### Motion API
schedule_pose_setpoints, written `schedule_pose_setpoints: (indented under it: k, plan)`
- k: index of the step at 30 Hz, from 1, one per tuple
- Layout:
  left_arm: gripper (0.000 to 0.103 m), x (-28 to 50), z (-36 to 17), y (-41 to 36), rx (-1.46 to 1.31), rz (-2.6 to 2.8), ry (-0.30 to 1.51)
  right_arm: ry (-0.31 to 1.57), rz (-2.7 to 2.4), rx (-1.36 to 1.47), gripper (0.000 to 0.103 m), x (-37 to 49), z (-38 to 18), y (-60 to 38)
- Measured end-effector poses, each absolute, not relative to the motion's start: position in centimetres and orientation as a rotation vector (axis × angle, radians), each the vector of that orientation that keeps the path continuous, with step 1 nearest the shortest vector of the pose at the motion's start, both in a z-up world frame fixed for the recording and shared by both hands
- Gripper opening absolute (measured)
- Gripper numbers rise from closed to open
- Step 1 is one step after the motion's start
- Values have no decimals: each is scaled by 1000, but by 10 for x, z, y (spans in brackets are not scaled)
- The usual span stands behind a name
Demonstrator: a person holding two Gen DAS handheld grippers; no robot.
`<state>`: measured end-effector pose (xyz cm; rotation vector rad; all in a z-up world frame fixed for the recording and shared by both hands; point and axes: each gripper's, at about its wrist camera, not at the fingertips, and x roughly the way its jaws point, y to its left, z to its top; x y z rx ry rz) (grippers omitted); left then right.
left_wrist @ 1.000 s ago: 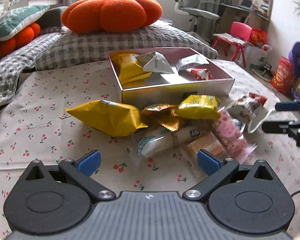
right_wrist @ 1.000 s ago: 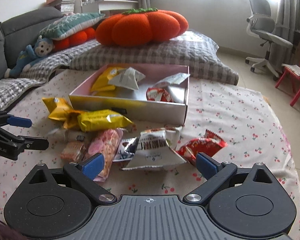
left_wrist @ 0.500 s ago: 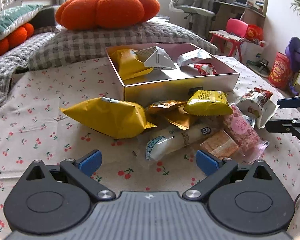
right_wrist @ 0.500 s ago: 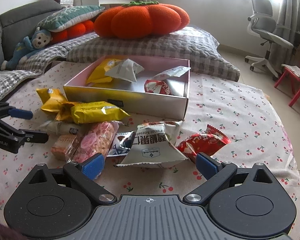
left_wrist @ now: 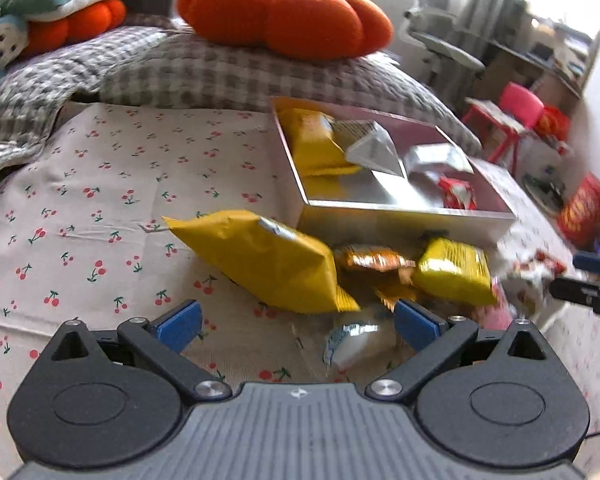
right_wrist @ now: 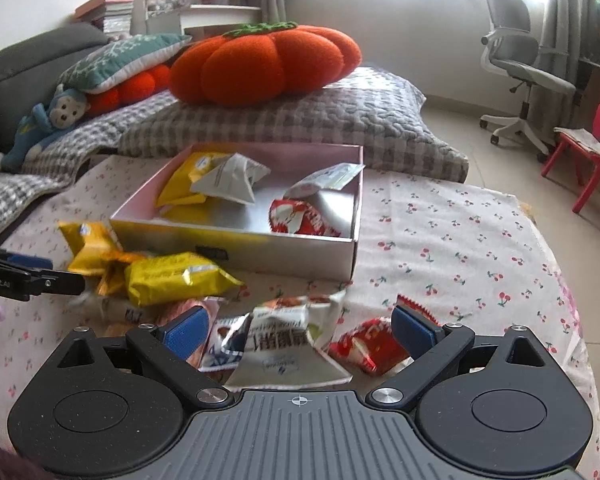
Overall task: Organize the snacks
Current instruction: 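Grasp large yellow packet with left tool while right tool grasps red candy wrapper, then carry yellow packet in left tool while right tool carries red wrapper over the box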
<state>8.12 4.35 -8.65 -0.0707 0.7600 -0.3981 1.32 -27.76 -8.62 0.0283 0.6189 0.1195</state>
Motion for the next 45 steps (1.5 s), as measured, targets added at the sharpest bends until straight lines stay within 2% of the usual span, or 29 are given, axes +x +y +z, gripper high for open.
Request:
schedule_pose_setpoints:
  k: [8, 19, 24, 26, 31, 36, 45]
  plan:
    - [101, 98, -78, 41, -208, -334, 776, 635, 60, 108, 99, 28, -77, -293]
    - [82, 123, -87, 44, -390, -208, 840, 768, -110, 349, 94, 49, -95, -332]
    - [65, 127, -91, 42, -406, -171, 863, 832, -147, 421, 82, 57, -110, -340]
    - [57, 129, -94, 41, -416, -163, 883, 845, -152, 416, 69, 59, -113, -339]
    - [52, 129, -94, 43, -428, -184, 888, 866, -153, 362, 43, 61, -116, -331]
    - [43, 127, -90, 45, -405, -186, 892, 870, -134, 350, 41, 62, -114, -326]
    - [39, 124, -84, 50, -379, -201, 883, 847, -136, 374, 40, 58, -105, -332]
